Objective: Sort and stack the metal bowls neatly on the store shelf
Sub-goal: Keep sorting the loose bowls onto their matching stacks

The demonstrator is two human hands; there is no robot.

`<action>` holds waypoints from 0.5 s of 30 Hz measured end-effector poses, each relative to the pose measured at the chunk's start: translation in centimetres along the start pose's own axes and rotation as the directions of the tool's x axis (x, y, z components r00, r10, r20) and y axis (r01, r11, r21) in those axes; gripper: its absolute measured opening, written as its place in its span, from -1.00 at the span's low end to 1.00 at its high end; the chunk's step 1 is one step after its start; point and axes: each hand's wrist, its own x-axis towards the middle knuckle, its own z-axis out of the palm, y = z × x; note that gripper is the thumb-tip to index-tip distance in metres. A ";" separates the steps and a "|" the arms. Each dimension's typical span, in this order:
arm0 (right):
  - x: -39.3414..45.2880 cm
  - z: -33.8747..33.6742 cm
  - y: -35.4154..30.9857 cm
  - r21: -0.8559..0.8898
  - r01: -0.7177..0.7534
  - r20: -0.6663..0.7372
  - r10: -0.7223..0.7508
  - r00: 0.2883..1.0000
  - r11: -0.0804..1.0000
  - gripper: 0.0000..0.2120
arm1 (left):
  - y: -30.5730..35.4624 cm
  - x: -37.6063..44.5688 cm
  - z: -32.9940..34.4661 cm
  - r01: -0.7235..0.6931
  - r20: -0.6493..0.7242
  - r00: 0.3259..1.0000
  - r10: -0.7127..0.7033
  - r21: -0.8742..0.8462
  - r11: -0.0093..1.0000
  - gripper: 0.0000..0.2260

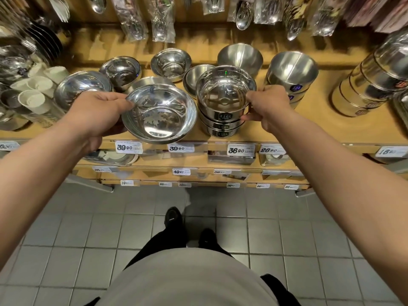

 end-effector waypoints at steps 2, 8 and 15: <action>0.0 0.0 0.1 0.004 -0.009 0.003 0.009 1.000 1.000 -0.78 | 0.0 0.1 0.2 0.002 -0.001 1.000 -0.002 -0.005 1.000 -0.86; -0.4 0.2 0.2 0.045 -0.026 0.017 0.025 1.000 0.999 -0.80 | -0.5 0.2 0.5 0.019 0.002 1.000 -0.019 -0.007 1.000 -0.91; -1.0 0.1 0.1 0.049 -0.036 0.036 0.034 0.999 0.998 -0.94 | -0.7 0.0 0.4 0.022 -0.020 1.000 -0.022 -0.007 1.000 -0.88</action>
